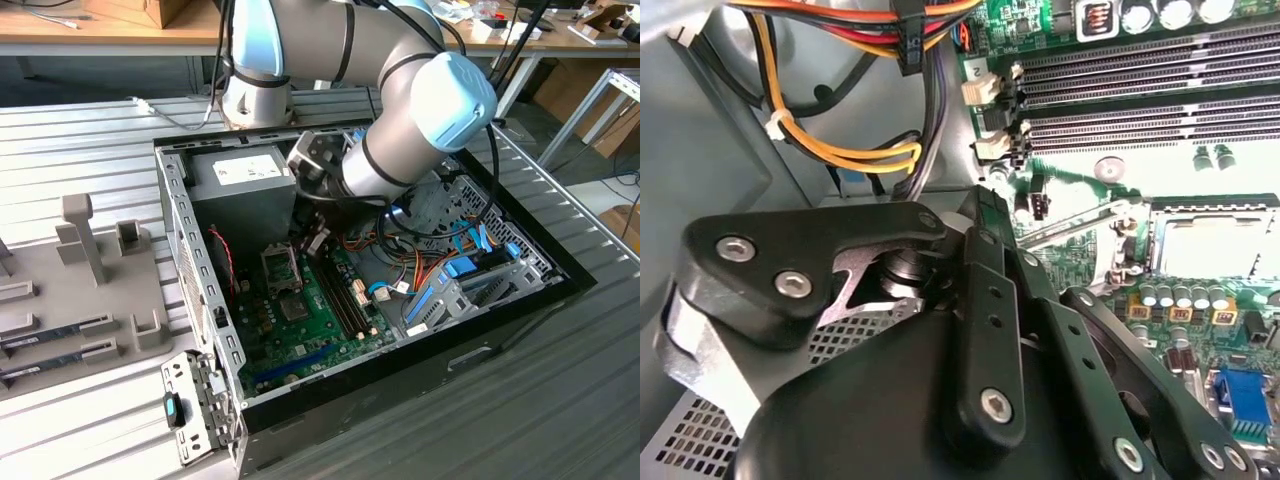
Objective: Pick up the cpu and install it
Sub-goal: 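Place the cpu into insertion slot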
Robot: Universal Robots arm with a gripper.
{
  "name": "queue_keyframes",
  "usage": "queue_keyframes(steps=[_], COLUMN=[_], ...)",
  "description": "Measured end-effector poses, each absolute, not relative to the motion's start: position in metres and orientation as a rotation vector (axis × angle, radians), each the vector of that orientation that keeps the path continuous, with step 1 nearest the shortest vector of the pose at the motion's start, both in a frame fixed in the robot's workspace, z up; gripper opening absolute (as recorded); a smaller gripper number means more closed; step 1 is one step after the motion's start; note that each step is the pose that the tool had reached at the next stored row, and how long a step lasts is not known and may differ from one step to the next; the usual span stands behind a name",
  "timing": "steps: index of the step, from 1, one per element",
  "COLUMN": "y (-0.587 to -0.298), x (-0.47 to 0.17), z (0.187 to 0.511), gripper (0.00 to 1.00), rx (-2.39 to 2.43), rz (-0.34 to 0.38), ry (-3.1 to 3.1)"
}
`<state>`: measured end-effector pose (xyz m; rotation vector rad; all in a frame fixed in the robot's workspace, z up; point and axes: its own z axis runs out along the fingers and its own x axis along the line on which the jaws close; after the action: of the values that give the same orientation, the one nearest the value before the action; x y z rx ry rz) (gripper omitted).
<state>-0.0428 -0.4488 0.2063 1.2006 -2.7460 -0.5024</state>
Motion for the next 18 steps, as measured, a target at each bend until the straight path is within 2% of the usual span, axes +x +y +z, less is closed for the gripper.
queue_keyframes(steps=[12,18], y=[-0.4489,-0.4488], x=[-0.0428,-0.0427], z=[0.2116,0.2144], gripper=[0.11,0.11], rx=[1.193,1.192], rz=[-0.452,-0.449], ry=[-2.742,-2.742])
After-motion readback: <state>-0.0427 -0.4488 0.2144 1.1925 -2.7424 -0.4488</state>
